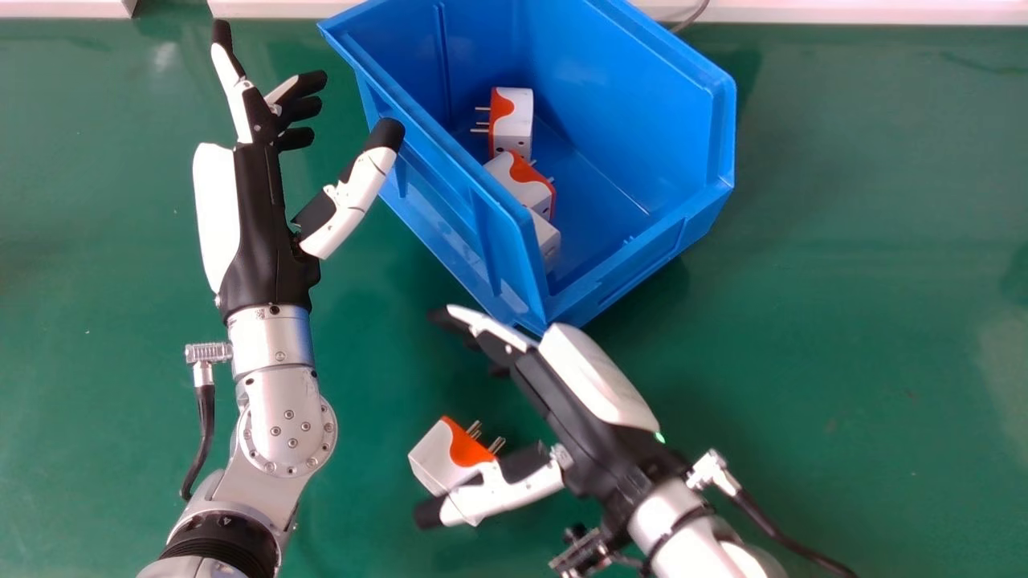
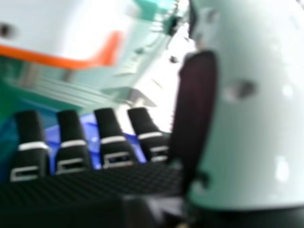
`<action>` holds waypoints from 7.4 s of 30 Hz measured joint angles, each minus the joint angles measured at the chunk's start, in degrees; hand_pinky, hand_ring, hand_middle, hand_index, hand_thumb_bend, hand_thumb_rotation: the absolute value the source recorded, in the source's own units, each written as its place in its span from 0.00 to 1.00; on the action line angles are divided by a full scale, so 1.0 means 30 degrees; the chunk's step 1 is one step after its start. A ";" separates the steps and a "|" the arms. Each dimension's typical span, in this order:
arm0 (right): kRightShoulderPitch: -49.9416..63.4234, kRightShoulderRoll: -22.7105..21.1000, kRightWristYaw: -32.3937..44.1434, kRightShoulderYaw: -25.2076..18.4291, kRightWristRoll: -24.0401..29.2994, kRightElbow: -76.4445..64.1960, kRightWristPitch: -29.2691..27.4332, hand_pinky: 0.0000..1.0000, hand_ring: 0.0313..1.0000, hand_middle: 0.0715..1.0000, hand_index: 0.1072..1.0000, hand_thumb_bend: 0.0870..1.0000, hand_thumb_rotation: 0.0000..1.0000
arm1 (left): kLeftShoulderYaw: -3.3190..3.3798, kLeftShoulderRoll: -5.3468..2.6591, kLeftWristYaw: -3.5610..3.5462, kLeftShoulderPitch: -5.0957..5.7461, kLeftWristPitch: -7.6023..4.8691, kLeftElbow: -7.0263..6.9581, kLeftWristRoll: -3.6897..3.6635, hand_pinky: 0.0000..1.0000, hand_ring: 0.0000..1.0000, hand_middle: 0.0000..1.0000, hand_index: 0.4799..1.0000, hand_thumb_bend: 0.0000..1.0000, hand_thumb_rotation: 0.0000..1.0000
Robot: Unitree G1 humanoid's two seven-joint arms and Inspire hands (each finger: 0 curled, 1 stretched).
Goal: Pick all objects and put in blue box
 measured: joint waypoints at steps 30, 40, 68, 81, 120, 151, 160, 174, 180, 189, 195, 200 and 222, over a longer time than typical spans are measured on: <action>0.0679 0.0401 -0.5303 0.1512 -0.1729 0.3049 -0.2353 0.75 0.85 0.82 0.81 0.89 0.23 | -0.0003 0.0019 -0.0011 -0.0005 0.0000 0.0039 -0.0031 0.73 0.78 0.80 0.64 0.74 0.60; 0.0346 0.0635 -0.9504 0.3150 -0.5552 0.4130 -0.0967 0.43 0.50 0.51 0.47 0.50 0.01 | -0.0011 0.0019 0.0011 -0.0005 -0.0002 0.0038 0.0008 0.73 0.78 0.80 0.64 0.74 0.60; -0.0003 0.1055 -1.1092 0.3654 -0.5180 0.5213 -0.1409 0.36 0.46 0.49 0.41 0.45 0.00 | -0.0014 0.0029 -0.0177 -0.0007 -0.0001 0.0049 -0.0070 0.73 0.78 0.80 0.64 0.74 0.60; -0.0287 0.1240 -1.1168 0.3705 -0.5003 0.5197 -0.1756 0.36 0.46 0.49 0.41 0.45 0.00 | -0.0020 0.0035 -0.0060 -0.0007 -0.0002 0.0051 -0.0005 0.73 0.78 0.80 0.64 0.74 0.60; 0.3307 0.0052 -1.0536 -0.5925 -0.2466 -0.9301 0.0013 0.38 0.44 0.50 0.40 0.45 0.00 | -0.0091 0.0050 -0.0048 -0.0042 0.0002 0.0054 -0.0012 0.73 0.78 0.80 0.65 0.74 0.60; -1.6932 -0.1498 -0.7495 -0.2281 -0.3319 1.4087 -0.0099 0.37 0.44 0.49 0.39 0.45 0.00 | -0.0202 0.0068 -0.0027 -0.0049 0.0006 0.0051 -0.0048 0.73 0.78 0.80 0.64 0.75 0.61; -1.7431 -0.1556 -0.7596 -0.1739 -0.3144 1.4898 -0.0212 0.37 0.44 0.49 0.41 0.45 0.00 | -0.0229 0.0066 -0.0014 -0.0050 0.0002 0.0022 -0.0015 0.73 0.78 0.80 0.64 0.75 0.61; -1.7474 -0.1993 -0.6565 -0.0155 -0.3897 1.3807 0.1221 0.92 1.00 1.00 1.00 1.00 0.38 | -0.0244 0.0070 0.0010 -0.0051 0.0000 0.0030 0.0042 0.73 0.78 0.80 0.64 0.75 0.61; -1.7473 -0.2099 -0.6836 -0.0045 -0.3926 1.3414 0.1348 0.93 1.00 1.00 1.00 1.00 0.39 | -0.0243 0.0067 0.0006 -0.0051 0.0000 0.0032 0.0038 0.73 0.78 0.80 0.64 0.75 0.61; -1.7466 -0.2120 -0.6879 -0.0044 -0.3863 1.3031 0.1185 0.95 1.00 1.00 1.00 1.00 0.39 | -0.0243 0.0067 0.0001 -0.0051 0.0000 0.0033 0.0036 0.73 0.78 0.80 0.64 0.75 0.61; -1.6113 -0.2820 -0.7345 -0.0688 -0.3533 0.9735 0.0576 0.94 1.00 1.00 1.00 1.00 0.41 | -0.0242 0.0036 -0.0032 -0.0062 -0.0008 0.0044 0.0005 0.73 0.78 0.80 0.64 0.75 0.61; -1.1956 -0.3461 -0.9225 -0.2369 -0.2501 0.5263 -0.1984 0.90 1.00 1.00 1.00 1.00 0.58 | -0.0223 0.0014 -0.0011 -0.0067 0.0002 0.0028 0.0001 0.73 0.78 0.80 0.64 0.75 0.61; -0.2999 -0.2894 -0.9734 -0.7677 0.4749 0.8892 -0.7264 0.84 1.00 1.00 1.00 0.86 0.85 | -0.0014 0.0303 -0.0414 0.0313 -0.0329 -0.0385 -0.0138 0.73 0.78 0.80 0.64 0.74 0.60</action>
